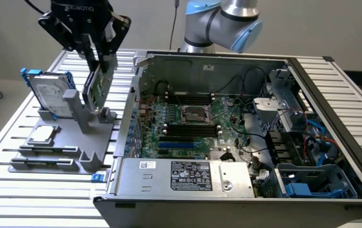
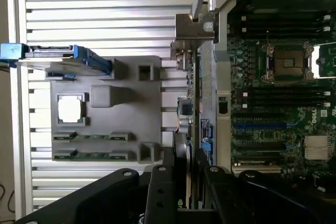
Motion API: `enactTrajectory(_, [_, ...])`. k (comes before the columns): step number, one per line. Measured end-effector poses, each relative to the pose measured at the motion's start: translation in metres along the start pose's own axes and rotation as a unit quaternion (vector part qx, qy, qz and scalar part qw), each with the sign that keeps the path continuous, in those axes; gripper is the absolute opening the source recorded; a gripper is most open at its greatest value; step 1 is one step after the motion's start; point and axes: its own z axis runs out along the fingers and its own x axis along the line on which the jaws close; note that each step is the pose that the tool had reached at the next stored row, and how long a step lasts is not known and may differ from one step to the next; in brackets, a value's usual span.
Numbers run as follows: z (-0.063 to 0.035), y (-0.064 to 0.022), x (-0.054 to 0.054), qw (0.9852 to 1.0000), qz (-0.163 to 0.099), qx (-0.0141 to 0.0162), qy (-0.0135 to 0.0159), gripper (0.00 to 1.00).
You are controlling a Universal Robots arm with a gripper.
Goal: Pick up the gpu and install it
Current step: 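Pick up the gpu and move the gpu toward the slot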
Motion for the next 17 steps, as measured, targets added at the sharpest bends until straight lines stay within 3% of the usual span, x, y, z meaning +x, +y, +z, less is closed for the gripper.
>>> enactTrajectory(9, [-0.0009, -0.0002, -0.041, 1.0000, 0.000, -0.0014, 0.0054, 0.27])
enactTrajectory(17, [0.0060, 0.0001, -0.077, 1.0000, 0.000, -0.0015, 0.0072, 0.27])
